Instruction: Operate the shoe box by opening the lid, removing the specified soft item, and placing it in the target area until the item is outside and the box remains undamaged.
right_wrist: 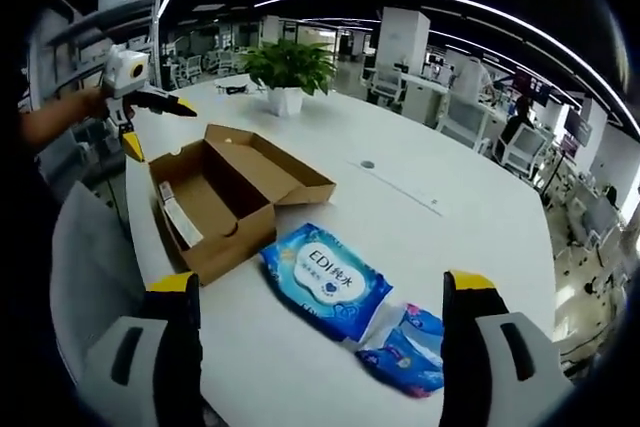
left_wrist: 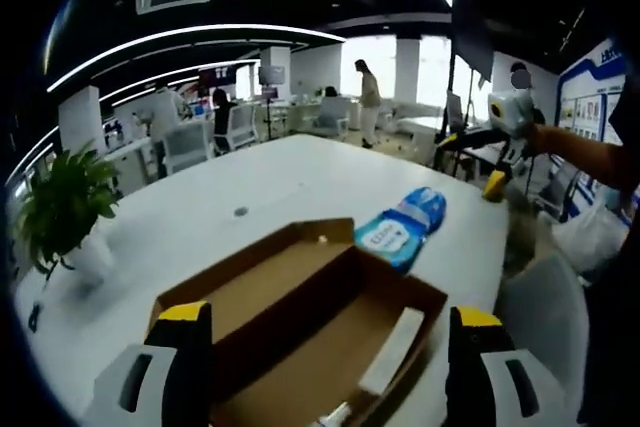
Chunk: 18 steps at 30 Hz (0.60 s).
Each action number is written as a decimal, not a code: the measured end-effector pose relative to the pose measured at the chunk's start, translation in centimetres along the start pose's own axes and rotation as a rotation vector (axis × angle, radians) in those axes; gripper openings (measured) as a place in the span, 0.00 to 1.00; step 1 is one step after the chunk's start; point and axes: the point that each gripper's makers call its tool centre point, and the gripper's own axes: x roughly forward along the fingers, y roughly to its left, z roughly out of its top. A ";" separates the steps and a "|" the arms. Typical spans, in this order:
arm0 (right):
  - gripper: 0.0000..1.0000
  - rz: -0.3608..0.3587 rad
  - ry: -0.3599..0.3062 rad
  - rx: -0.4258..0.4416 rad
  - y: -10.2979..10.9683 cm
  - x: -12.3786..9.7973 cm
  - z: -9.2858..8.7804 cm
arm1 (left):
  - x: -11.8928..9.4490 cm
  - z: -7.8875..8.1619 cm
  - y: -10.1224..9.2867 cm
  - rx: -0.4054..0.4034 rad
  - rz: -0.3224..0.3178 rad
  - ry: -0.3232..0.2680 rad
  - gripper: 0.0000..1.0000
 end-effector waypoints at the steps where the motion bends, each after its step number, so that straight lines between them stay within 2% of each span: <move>1: 0.96 0.008 0.003 -0.006 0.2 0.2 0.0 | -0.3 -0.1 0.2 -0.004 0.007 -0.005 1.00; 10: 0.94 0.095 -0.008 -0.051 2.4 1.8 1.0 | -2.5 -0.7 1.8 -0.023 0.064 -0.058 1.00; 18: 0.86 0.203 -0.026 -0.124 4.8 3.2 1.9 | -3.9 -2.1 2.5 -0.044 0.099 -0.048 1.00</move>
